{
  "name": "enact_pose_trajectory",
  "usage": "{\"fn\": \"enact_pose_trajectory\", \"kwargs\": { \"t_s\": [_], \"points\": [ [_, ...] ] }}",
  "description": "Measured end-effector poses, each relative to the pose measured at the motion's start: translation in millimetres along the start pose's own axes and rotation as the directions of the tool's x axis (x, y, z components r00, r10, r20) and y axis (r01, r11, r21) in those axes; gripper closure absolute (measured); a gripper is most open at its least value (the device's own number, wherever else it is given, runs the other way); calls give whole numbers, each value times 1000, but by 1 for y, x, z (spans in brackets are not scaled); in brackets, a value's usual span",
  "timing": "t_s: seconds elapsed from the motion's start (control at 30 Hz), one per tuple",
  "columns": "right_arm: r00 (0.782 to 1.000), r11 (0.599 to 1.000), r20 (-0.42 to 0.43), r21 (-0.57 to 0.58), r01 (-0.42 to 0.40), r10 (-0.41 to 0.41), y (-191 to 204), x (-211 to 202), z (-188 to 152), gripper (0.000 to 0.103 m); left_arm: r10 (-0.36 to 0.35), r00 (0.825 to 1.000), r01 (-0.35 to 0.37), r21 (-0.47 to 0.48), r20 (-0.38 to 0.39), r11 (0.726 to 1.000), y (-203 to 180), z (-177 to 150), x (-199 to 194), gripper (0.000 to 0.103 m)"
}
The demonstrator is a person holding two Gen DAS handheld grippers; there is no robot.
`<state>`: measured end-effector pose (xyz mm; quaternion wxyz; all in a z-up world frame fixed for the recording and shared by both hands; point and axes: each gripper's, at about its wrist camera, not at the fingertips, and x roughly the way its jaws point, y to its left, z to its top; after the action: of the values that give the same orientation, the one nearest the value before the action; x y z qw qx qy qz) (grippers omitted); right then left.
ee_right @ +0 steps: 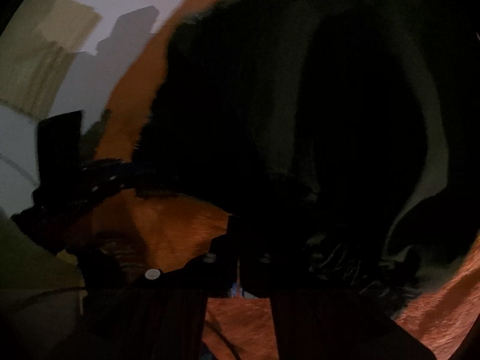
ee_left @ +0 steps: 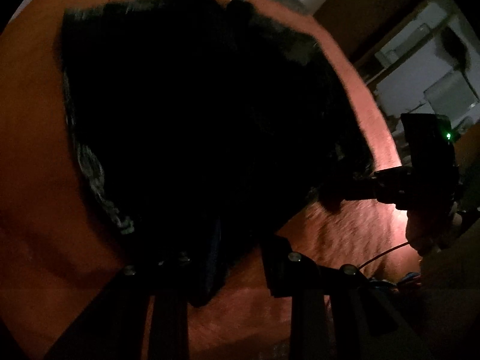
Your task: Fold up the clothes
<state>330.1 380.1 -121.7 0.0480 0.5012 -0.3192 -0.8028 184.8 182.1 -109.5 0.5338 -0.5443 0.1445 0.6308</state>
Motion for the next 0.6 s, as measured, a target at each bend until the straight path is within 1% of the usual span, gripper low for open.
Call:
{"fn": "enact_pose_trajectory", "kwargs": {
  "t_s": [0.1,0.13,0.17,0.2,0.23,0.27,0.33,0.4,0.43,0.47,0.5,0.53,0.6],
  "points": [
    [996,999,87,-39,-25,28,11,-24,4,102,-60,997,56,74,43,996,-8,8,-18,74],
    [992,999,122,-42,-30,35,16,-29,10,102,-93,994,87,113,52,990,-16,15,-19,74],
    [987,998,156,-46,-35,42,21,-34,15,102,-112,993,105,133,46,985,-28,27,-14,74],
    [982,998,182,-50,-35,43,25,-37,21,102,-122,992,116,145,34,983,-34,30,-6,74],
    [986,998,168,-55,-7,16,28,-33,29,102,-131,991,126,155,21,980,-41,32,2,74],
    [989,998,149,-62,20,-11,29,-26,35,102,-135,991,133,152,4,979,-38,31,6,74],
    [993,995,99,-64,73,-66,29,-6,40,102,-82,996,87,126,-42,988,-31,28,24,74],
    [993,992,34,-50,119,-117,24,12,39,102,-61,994,69,83,-95,994,-26,18,45,74],
    [992,991,5,-32,127,-127,19,18,35,102,-51,991,59,62,-121,996,-23,13,56,74],
    [991,991,-25,-15,135,-135,14,25,31,102,-46,991,52,41,-125,998,-20,7,62,74],
    [988,990,-55,2,143,-143,8,31,27,102,-44,994,48,37,-102,998,-20,2,61,74],
    [986,989,-78,16,150,-148,4,36,23,103,-31,995,36,58,-92,998,-24,0,59,74],
    [989,990,-54,17,141,-140,3,34,20,103,-13,996,20,93,-83,995,-29,-1,55,74]
  ]
}}
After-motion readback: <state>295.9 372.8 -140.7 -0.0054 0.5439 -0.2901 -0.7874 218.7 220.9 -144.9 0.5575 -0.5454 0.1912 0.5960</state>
